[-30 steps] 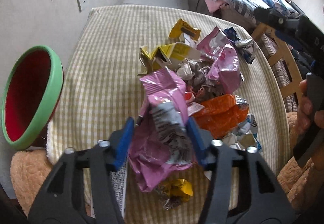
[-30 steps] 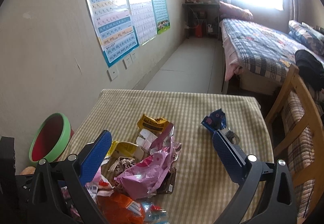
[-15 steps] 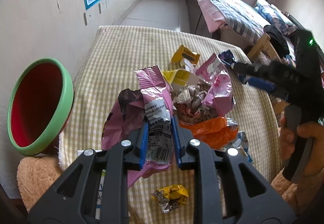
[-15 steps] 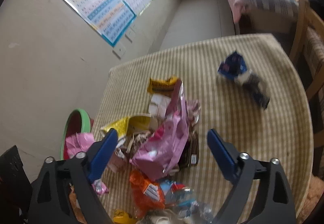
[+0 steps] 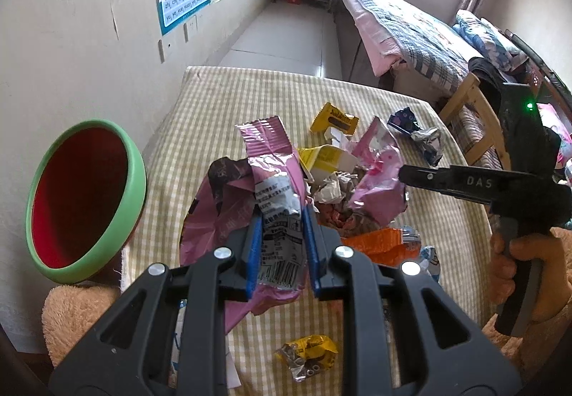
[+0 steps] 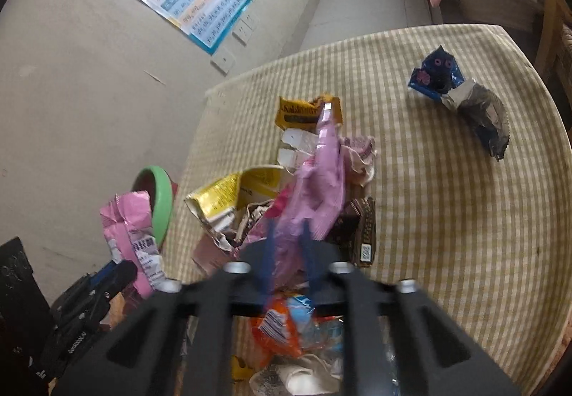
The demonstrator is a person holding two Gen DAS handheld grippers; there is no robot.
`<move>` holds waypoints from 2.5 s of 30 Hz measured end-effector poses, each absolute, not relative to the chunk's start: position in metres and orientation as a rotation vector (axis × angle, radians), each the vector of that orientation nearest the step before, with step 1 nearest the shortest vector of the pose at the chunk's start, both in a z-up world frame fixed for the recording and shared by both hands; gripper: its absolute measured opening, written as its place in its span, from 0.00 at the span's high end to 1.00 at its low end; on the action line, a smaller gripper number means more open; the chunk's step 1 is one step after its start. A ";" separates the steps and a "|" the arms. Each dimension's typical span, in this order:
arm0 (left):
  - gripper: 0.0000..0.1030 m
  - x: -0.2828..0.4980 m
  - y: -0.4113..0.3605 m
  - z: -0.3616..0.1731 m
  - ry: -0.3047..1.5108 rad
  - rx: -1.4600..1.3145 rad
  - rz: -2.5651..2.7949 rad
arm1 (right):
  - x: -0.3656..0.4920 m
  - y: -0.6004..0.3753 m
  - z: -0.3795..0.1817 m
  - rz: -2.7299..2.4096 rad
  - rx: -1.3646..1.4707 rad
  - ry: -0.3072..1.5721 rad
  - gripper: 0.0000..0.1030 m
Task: Collect trash
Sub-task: 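Grasp the pink bag with the right gripper while the left holds its wrapper, then carry both pink items over the green bucket and open both grippers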
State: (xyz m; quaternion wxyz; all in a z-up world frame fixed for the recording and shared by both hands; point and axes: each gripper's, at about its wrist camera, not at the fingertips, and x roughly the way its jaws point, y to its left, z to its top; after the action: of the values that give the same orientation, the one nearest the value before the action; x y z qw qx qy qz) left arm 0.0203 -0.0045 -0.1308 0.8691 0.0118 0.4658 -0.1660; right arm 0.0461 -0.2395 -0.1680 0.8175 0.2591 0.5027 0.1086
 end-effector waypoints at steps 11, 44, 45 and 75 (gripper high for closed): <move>0.80 0.022 0.012 -0.127 0.959 -0.014 -0.315 | 0.045 -0.241 -0.166 0.211 0.580 1.077 0.74; 0.79 0.023 0.024 -0.125 0.949 -0.036 -0.312 | 0.041 -0.234 -0.156 0.209 0.481 0.987 0.71; 0.79 0.023 0.029 -0.123 0.941 -0.044 -0.305 | 0.040 -0.234 -0.151 0.212 0.477 0.973 0.71; 0.79 0.066 0.233 -0.126 0.894 -0.175 0.059 | 0.120 0.015 -0.118 0.659 0.369 1.090 0.71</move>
State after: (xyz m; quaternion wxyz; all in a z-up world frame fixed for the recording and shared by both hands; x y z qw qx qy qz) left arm 0.0663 0.2328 -0.1261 0.8976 -0.0847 0.4316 0.0283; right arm 0.1199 0.0151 -0.1178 0.7882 0.1713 0.5059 0.3058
